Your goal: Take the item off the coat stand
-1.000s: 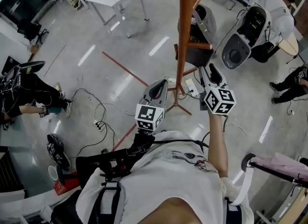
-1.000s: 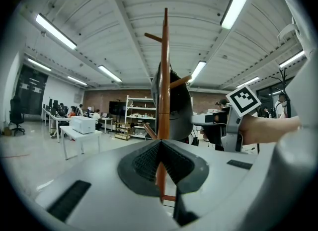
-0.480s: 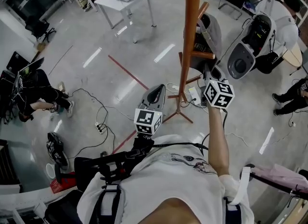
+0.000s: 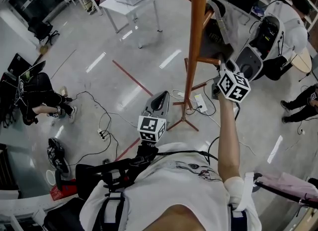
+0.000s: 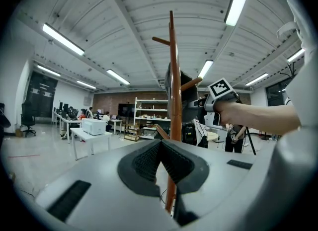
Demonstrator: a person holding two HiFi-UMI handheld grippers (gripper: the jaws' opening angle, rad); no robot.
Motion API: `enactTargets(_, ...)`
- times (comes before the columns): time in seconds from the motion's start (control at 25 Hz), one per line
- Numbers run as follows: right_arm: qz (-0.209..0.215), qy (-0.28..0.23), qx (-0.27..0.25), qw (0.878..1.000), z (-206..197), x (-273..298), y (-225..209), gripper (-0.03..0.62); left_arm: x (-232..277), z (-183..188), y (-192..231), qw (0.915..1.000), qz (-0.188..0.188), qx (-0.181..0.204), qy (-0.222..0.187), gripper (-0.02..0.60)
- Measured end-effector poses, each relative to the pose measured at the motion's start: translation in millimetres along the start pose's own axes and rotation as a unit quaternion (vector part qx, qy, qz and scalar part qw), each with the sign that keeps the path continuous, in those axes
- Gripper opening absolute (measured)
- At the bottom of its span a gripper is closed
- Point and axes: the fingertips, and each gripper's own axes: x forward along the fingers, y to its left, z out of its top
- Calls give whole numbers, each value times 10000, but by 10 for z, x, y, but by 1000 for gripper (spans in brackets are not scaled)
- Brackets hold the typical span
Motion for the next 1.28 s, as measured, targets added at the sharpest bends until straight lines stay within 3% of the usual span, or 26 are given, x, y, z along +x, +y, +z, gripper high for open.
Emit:
enactTargets(0.32, -477, -57, 55, 9988, 107, 31, -346, 29, 32, 3, -32, 10000, -15, -26, -1, 3)
enactTargets(0.6, -1056, 24, 216, 9942, -197, -663, -604, 29, 85, 121, -6, 9999, -36, -27, -102, 3)
enactTargets(0.88, -1574, 204, 60, 9873, -493, -1439, -689, 29, 257, 240, -138, 9996, -197, 11, -185, 3)
enactTargets(1.28, -1782, 230, -190, 9835, -493, -1953, -516, 29, 315, 416, -344, 9986, -454, 58, -248, 3)
